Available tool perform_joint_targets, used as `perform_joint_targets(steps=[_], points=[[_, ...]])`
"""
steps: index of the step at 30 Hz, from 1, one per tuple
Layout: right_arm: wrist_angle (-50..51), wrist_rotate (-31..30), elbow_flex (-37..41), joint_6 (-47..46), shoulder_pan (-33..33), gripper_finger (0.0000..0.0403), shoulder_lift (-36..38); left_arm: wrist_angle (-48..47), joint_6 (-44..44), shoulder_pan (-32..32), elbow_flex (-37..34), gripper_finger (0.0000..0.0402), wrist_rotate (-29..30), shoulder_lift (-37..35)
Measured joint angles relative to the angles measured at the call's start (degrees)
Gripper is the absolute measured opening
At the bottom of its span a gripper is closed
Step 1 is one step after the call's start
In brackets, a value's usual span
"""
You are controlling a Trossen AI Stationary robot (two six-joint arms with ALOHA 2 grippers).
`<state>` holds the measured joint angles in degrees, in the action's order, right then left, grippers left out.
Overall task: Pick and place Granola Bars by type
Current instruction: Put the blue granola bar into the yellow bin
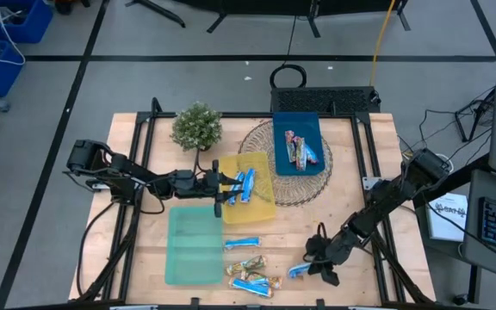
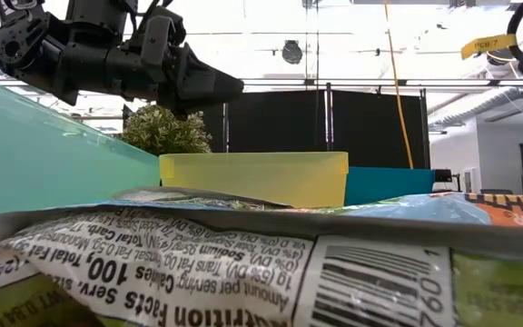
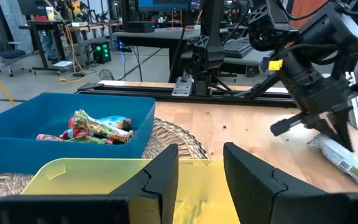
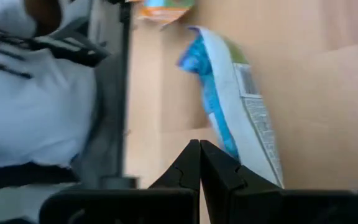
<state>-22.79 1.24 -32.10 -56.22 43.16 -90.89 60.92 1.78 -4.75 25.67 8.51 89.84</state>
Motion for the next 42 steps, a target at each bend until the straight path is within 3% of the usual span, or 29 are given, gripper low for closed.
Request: perform_joint_targets(steps=[21, 26, 30, 37, 42], points=[[17.06, -28.24, -0.11, 5.56, -4.51, 0.0, 0.46, -0.83, 0.24, 0.0, 0.0, 0.0131, -0.02, 0.0], [18.95, -32.36, -0.02, 8.47, -5.88, 0.0, 0.37, -0.83, 0.24, 0.0, 0.0, 0.0132, -0.02, 0.0], [14.65, -33.02, 0.26, 18.96, -6.51, 0.0, 0.2, -0.83, 0.24, 0.0, 0.0, 0.0132, -0.02, 0.0], [-4.12, -27.67, 0.17, 41.83, -6.28, 0.0, 2.88, -0.83, 0.22, 0.0, 0.02, 0.0131, -0.02, 0.0], [0.7, -32.1, 0.07, 46.7, -5.93, 0.0, 9.98, -0.88, 0.21, 0.0, 0.02, 0.0132, -0.02, 0.0]])
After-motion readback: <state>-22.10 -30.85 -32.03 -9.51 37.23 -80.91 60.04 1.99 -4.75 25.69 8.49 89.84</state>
